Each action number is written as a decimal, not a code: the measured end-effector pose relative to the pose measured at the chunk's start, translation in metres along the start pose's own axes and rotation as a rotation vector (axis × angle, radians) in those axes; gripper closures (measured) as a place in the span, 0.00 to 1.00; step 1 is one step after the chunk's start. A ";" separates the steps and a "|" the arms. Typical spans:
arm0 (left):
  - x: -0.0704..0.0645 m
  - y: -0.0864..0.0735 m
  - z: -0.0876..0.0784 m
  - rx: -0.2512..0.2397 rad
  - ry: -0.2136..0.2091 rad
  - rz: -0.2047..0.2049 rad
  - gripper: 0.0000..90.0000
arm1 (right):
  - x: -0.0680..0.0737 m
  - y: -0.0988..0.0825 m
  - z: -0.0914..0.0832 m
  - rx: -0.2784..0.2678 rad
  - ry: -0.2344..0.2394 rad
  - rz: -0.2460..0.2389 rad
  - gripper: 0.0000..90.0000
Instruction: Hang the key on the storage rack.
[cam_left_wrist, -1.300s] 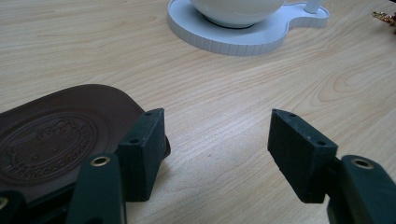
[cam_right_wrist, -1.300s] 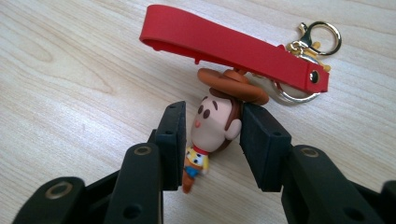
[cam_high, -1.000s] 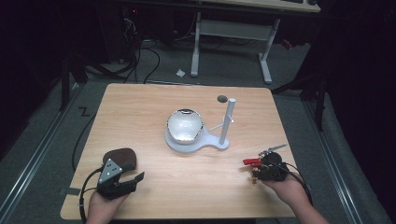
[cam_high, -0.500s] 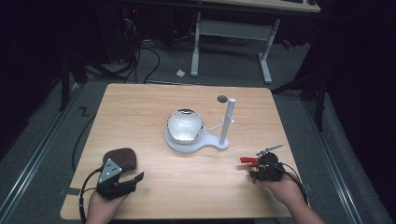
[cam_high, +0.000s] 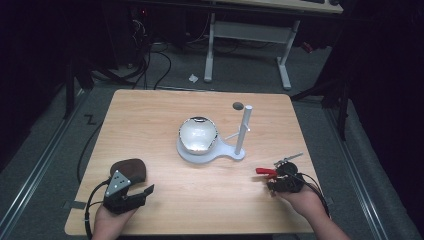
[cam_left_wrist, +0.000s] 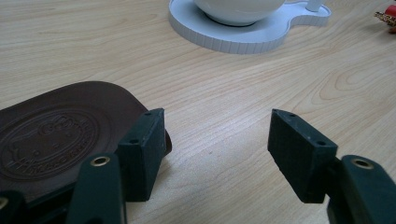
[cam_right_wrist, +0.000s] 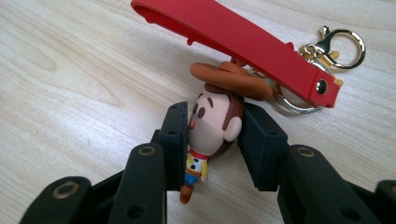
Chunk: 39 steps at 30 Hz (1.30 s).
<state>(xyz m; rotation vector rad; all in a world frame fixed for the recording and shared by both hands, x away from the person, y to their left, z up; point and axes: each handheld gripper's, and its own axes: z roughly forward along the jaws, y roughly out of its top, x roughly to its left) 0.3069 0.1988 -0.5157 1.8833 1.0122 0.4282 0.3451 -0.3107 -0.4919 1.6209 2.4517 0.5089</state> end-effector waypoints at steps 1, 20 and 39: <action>0.000 0.000 0.000 0.001 0.000 0.000 0.41 | 0.001 0.000 -0.001 0.005 0.000 -0.009 0.71; -0.001 0.000 0.001 0.008 0.001 0.009 0.41 | 0.019 0.005 -0.037 0.022 -0.013 -0.137 0.76; 0.001 -0.001 0.002 0.007 0.000 0.000 0.41 | 0.030 0.015 -0.072 -0.002 0.004 -0.173 0.76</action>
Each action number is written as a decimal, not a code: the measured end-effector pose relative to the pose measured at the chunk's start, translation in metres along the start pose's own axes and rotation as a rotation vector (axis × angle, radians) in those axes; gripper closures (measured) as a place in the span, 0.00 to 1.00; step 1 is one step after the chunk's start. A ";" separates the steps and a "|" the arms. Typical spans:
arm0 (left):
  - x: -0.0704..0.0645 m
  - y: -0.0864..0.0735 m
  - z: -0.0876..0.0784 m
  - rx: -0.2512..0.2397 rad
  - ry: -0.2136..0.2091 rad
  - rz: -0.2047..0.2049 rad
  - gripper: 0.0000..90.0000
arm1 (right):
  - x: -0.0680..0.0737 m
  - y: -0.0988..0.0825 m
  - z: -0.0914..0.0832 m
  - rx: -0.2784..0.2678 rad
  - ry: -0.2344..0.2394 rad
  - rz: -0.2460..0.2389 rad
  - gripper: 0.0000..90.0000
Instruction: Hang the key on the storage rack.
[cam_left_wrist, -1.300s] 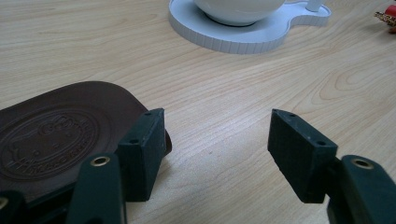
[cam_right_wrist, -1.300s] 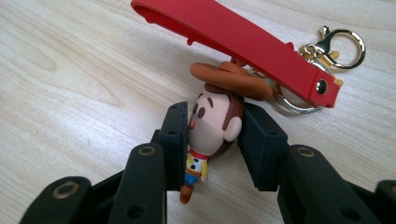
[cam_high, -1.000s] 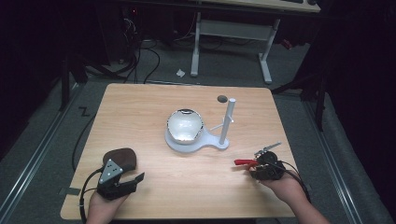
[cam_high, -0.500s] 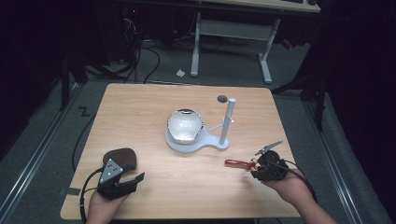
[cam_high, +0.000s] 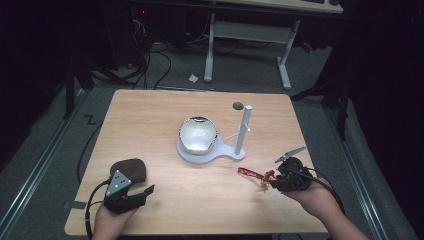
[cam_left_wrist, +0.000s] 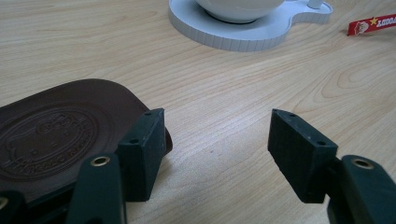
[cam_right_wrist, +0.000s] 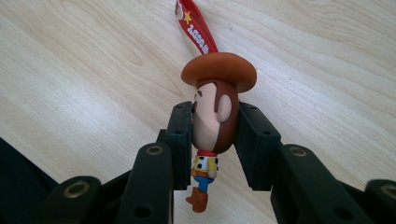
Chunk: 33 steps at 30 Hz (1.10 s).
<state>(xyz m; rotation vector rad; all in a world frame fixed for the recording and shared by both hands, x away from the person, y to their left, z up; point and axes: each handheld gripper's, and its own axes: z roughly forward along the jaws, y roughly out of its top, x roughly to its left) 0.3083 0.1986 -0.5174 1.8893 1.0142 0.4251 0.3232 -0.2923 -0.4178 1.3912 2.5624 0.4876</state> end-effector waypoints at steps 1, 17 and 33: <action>0.000 0.000 0.000 0.000 0.000 0.000 0.41 | 0.000 0.001 -0.002 0.000 0.000 -0.001 0.76; 0.000 0.000 0.000 -0.001 -0.001 0.000 0.41 | 0.003 0.013 -0.034 -0.037 0.015 -0.002 0.76; 0.001 0.000 0.000 0.003 -0.001 0.001 0.41 | 0.008 0.036 -0.066 -0.004 0.029 -0.031 0.76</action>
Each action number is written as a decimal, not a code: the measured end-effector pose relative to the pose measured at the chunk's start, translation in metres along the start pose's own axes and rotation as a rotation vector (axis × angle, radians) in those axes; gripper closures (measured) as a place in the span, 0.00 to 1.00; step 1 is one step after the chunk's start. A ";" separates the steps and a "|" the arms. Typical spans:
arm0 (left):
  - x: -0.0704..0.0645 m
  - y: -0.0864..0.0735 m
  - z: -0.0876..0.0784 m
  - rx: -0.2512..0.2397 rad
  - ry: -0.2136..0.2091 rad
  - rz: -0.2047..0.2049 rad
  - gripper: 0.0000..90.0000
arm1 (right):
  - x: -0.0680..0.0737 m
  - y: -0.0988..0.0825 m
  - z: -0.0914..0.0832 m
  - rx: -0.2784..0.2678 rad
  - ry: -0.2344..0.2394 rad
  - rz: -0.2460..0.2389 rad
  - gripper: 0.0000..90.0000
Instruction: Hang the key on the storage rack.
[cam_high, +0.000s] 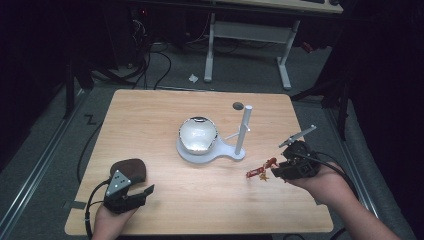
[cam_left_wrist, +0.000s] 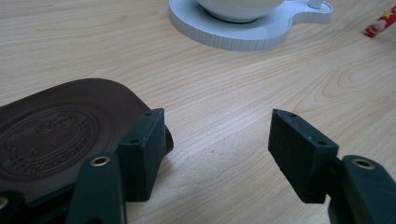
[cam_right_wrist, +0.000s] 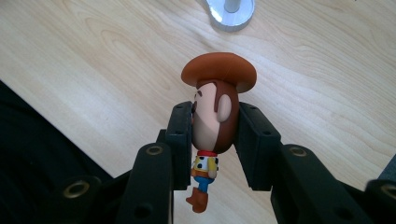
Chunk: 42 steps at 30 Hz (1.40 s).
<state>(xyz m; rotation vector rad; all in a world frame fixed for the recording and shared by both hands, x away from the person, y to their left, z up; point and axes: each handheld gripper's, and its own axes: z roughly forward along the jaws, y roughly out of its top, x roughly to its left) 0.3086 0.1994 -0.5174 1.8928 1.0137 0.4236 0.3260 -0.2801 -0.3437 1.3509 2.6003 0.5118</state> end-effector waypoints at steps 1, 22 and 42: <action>0.000 0.000 0.000 0.000 0.000 0.000 0.41 | 0.000 0.002 -0.002 0.007 0.004 -0.005 0.76; 0.001 0.000 -0.001 0.000 0.003 -0.004 0.41 | 0.004 0.034 -0.036 0.097 0.013 -0.040 0.76; 0.004 -0.001 -0.003 -0.008 0.003 -0.017 0.41 | -0.005 0.078 -0.044 0.028 -0.017 -0.043 0.76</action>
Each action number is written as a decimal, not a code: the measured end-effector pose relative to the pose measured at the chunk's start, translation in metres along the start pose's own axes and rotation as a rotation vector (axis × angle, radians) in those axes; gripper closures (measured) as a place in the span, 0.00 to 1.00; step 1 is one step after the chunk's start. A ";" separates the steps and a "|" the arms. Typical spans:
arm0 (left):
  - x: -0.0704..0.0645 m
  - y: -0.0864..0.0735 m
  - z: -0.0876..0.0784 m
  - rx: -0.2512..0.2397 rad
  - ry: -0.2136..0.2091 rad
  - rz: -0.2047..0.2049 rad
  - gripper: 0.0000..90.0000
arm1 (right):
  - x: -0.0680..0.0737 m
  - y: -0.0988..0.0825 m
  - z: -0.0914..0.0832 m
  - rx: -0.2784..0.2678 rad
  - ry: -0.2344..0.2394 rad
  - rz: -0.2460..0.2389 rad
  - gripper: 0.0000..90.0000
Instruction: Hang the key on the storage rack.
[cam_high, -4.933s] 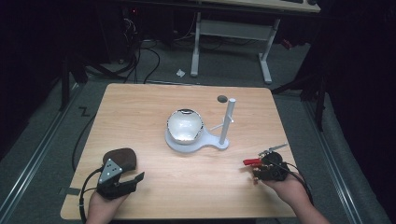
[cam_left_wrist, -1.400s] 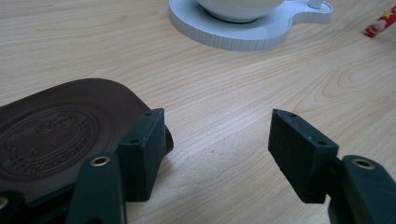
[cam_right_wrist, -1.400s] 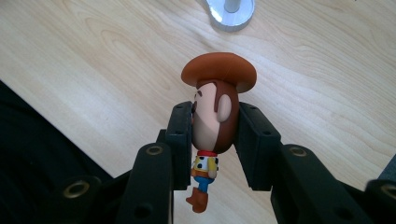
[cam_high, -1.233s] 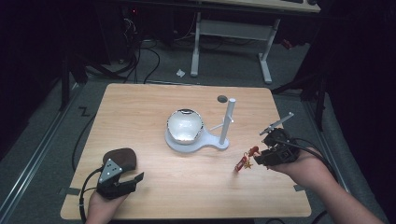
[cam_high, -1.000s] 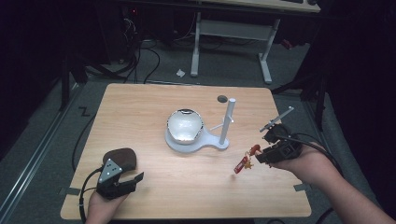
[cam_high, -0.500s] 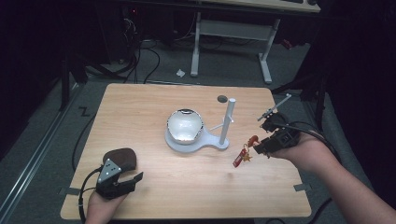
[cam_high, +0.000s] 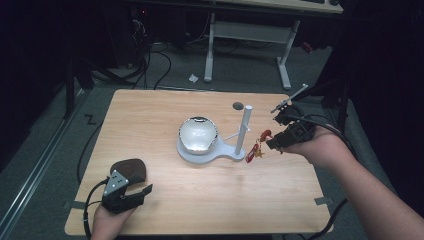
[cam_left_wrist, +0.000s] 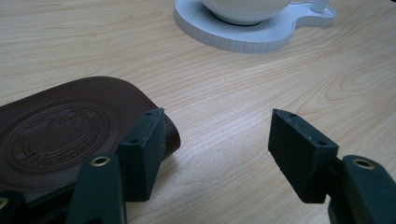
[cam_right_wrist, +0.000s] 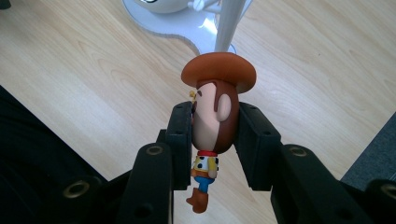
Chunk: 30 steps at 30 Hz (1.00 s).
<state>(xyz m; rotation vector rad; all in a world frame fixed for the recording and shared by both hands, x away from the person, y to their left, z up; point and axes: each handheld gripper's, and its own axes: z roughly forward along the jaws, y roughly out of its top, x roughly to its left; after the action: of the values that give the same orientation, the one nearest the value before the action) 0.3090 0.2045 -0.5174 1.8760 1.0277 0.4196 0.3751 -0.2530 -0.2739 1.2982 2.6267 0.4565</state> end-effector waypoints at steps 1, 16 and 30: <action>0.000 0.000 0.000 0.000 0.000 0.000 0.41 | 0.000 0.002 -0.001 -0.003 0.002 0.001 0.76; 0.001 0.000 0.000 0.001 -0.002 -0.002 0.41 | 0.004 0.021 -0.008 -0.047 -0.009 -0.007 0.76; 0.001 0.000 -0.001 0.000 -0.003 -0.002 0.41 | 0.012 0.036 -0.008 -0.070 -0.015 -0.036 0.76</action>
<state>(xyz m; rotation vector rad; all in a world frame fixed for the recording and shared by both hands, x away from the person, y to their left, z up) 0.3088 0.2055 -0.5172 1.8746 1.0272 0.4152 0.3921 -0.2247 -0.2546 1.2261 2.5934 0.5259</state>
